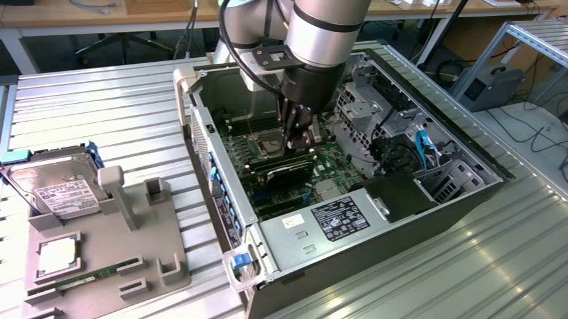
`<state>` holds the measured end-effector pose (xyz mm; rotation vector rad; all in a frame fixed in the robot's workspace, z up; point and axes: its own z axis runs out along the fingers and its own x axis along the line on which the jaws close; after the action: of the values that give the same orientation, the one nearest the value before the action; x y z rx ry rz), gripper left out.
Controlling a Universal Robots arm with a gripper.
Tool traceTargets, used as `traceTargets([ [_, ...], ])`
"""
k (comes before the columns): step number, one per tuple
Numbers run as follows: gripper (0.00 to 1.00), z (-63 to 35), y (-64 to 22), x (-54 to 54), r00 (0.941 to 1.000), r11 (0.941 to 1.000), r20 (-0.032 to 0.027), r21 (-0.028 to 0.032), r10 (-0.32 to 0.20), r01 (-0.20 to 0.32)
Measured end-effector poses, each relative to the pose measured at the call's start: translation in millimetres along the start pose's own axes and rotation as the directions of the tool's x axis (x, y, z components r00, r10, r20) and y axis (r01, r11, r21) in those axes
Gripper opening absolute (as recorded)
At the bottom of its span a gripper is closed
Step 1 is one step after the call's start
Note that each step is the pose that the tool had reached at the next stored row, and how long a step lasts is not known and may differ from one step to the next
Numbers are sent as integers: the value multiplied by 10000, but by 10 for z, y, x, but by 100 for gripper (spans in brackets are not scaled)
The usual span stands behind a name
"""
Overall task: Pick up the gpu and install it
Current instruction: 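Press down on the gpu until it lock into place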
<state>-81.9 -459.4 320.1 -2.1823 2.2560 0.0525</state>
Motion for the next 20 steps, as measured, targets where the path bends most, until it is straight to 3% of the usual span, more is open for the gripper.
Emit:
traceTargets([
  [4,11,15,0,-42,10000,10000,3,1,13,-13],
  [15,11,342,7,-34,9991,9991,3,11,418,-418],
  [20,11,383,32,-43,9991,9991,5,12,414,-414],
])
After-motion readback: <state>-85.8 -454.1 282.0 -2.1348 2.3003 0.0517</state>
